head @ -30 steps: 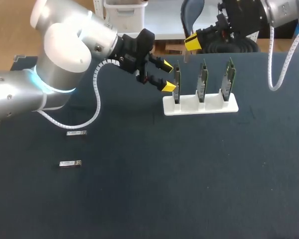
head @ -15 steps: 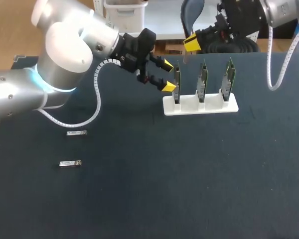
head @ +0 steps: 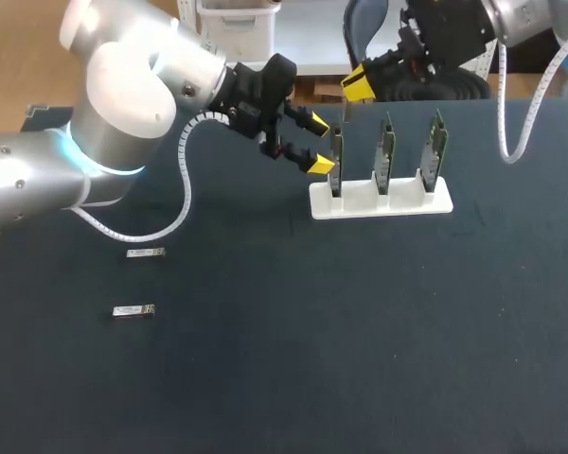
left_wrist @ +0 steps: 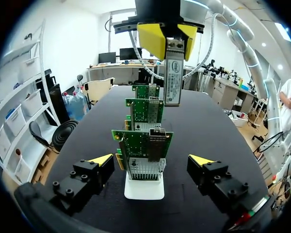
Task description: Pick up the optical module with the left hand, and insert it into the network port with the right hand.
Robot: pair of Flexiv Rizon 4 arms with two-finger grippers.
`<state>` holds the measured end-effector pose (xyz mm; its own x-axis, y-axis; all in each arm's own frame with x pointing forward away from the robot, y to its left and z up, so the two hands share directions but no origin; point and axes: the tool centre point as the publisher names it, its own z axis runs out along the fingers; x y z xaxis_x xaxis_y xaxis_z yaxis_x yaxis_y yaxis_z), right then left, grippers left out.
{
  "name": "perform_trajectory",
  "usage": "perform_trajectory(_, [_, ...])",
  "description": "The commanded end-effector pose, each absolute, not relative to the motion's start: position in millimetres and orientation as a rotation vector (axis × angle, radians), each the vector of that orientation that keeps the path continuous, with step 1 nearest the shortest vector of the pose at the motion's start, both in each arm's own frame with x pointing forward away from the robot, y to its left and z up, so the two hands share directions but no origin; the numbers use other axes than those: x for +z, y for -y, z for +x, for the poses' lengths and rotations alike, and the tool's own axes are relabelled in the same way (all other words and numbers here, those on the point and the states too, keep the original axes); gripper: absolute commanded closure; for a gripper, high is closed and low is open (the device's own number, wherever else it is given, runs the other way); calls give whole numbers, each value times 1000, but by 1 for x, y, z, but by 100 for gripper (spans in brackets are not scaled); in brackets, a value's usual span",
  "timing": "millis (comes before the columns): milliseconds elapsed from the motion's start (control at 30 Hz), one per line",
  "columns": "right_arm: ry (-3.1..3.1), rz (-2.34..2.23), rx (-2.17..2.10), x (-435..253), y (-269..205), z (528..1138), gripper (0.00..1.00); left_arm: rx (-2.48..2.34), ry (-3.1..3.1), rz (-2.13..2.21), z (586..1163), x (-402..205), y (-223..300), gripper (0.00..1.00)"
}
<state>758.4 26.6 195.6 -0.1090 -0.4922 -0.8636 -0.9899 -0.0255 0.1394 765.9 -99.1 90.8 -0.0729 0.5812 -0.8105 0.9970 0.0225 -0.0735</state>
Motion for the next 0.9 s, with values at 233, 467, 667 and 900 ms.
perform_trajectory(233, [-1667, -1587, 1056, 188, -35, 761, 100, -906, -1717, 1616, 766, 90, 100, 0])
perform_trajectory(467, [-1674, -1605, 1042, 183, -36, 763, 100, -906, -1717, 1616, 766, 90, 100, 0])
perform_trajectory(667, [-1680, -1625, 1024, 179, -38, 764, 100, -906, -1717, 1616, 766, 90, 100, 0])
perform_trajectory(900, [-1690, -1633, 1008, 175, -39, 765, 100, -906, -1717, 1616, 766, 90, 100, 0])
